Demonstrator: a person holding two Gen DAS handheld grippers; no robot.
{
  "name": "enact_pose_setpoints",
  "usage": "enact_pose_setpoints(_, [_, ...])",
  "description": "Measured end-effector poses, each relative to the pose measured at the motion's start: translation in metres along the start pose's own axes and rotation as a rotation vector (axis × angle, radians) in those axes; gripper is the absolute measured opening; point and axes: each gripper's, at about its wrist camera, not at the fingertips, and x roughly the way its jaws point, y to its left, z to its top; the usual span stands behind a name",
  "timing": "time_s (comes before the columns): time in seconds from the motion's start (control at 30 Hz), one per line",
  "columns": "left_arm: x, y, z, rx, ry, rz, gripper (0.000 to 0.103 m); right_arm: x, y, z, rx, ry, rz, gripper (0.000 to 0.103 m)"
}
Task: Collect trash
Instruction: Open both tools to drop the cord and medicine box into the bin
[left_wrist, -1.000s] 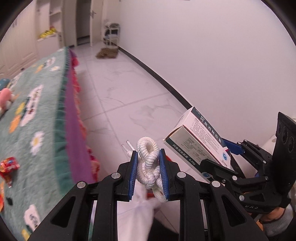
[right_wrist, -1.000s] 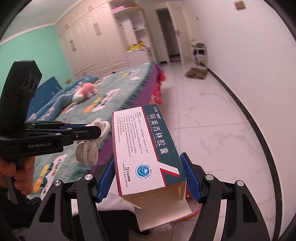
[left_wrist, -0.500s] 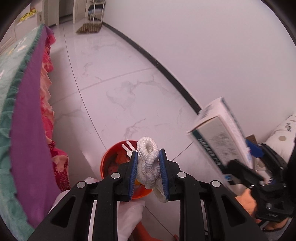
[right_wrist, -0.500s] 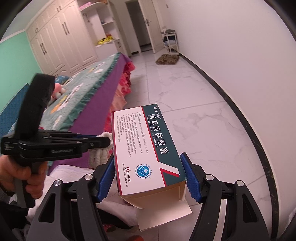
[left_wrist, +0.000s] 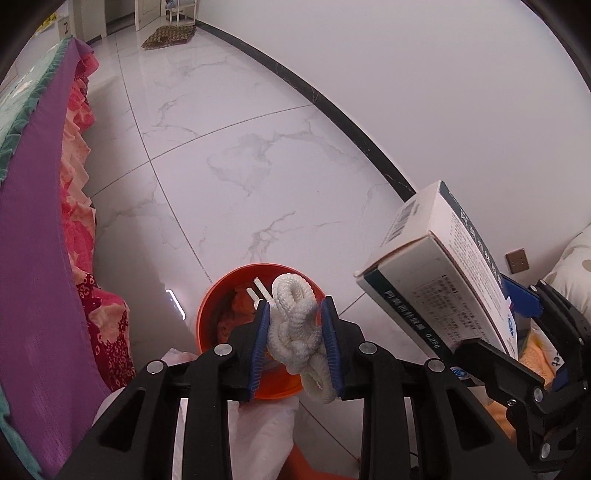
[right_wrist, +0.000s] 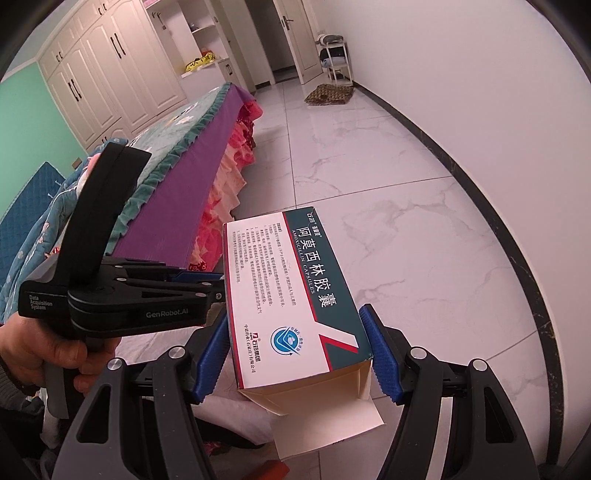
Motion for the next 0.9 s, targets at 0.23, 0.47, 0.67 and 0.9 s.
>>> enact_pose_setpoints(0.23, [0.010, 0.004, 0.003, -0.012, 0.014, 0.010, 0.043, 0.014, -0.001, -0.002, -0.010, 0.022, -0.001, 0.067])
enact_pose_setpoints(0.47, [0.018, 0.017, 0.003, -0.041, 0.021, 0.023, 0.056, 0.047, -0.003, -0.006, 0.003, 0.080, -0.013, 0.067])
enact_pose_setpoints(0.67, [0.017, 0.034, 0.000, -0.065, 0.031, 0.072, 0.056, 0.096, 0.006, -0.013, -0.032, 0.177, -0.004, 0.068])
enact_pose_setpoints(0.9, [0.017, 0.054, -0.004, -0.121, 0.047, 0.093, 0.056, 0.117, 0.024, -0.009, -0.062, 0.170, -0.035, 0.078])
